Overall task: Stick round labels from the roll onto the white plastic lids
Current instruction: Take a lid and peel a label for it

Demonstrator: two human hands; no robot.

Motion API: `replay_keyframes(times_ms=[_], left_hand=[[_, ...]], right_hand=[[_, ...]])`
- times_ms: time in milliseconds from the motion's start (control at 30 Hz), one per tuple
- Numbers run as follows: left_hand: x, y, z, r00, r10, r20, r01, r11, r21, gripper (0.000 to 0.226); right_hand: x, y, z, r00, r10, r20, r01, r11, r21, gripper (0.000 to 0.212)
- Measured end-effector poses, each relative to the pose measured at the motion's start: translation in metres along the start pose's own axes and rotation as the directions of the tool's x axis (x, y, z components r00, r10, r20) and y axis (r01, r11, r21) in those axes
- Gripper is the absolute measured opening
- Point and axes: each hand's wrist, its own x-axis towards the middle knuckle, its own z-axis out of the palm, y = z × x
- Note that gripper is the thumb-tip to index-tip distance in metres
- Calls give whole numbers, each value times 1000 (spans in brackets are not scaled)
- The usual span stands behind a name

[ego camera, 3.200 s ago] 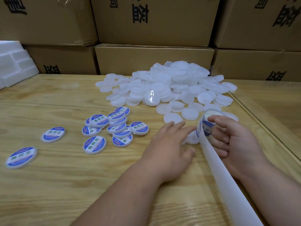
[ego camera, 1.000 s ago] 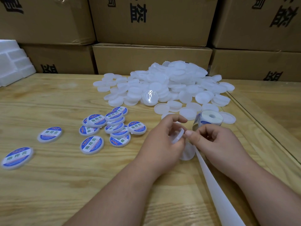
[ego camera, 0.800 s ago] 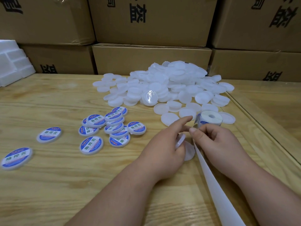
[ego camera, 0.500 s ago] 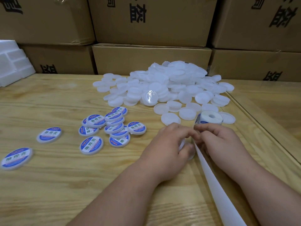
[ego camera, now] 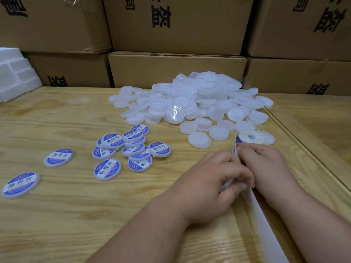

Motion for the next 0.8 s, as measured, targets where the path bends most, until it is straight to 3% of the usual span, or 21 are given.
replay_keyframes(times_ms=[133, 233, 333, 467, 633, 800], left_hand=[[0, 4, 2, 997, 66, 39, -66, 998, 1, 11], [0, 4, 3, 997, 73, -17, -73, 997, -16, 16], [-1, -1, 1, 985, -90, -144, 83, 995, -55, 33], [0, -8, 0, 927, -316, -202, 313, 949, -49, 28], [0, -7, 3, 918, -365, -156, 364, 931, -40, 26], [-1, -8, 2, 917, -359, -174, 345, 933, -102, 37]], right_hand=[[2, 1, 2, 997, 33, -70, -30, 998, 47, 47], [2, 1, 0, 999, 32, -10, -31, 999, 33, 40], [3, 0, -2, 997, 69, 18, -68, 997, -34, 31], [4, 1, -3, 999, 47, 26, -45, 995, -89, 33], [-1, -3, -3, 995, -17, 97, 32, 987, -159, 43], [-8, -11, -1, 985, -36, 168, 65, 984, -168, 28]])
